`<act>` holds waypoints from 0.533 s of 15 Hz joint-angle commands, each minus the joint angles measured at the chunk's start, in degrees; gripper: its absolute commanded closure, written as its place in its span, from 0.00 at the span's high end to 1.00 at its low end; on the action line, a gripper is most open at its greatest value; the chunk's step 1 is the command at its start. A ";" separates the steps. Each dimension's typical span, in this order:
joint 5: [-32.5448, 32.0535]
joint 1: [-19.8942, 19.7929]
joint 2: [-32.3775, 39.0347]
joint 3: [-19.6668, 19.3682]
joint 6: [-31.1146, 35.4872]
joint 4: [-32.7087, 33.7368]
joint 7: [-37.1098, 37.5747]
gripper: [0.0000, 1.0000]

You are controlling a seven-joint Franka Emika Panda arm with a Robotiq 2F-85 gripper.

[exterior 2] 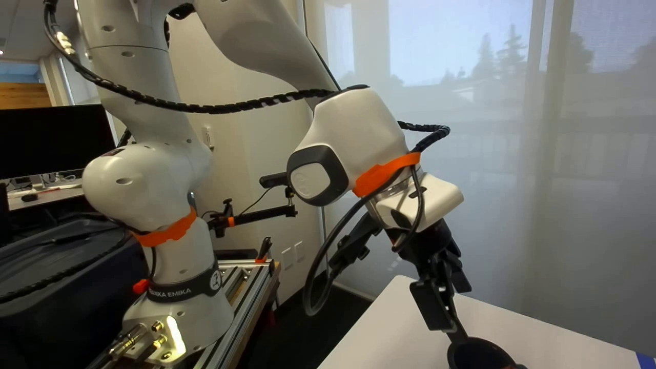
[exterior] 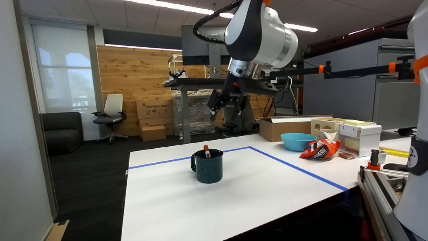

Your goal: Remove the marker from the mug cup and place it on the table

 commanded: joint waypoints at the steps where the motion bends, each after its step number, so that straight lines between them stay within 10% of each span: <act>1: 3.36 2.20 2.14 0.33 3.49 0.14 2.02 1.00; 8: -1.05 -2.50 9.92 7.90 8.32 2.91 12.49 1.00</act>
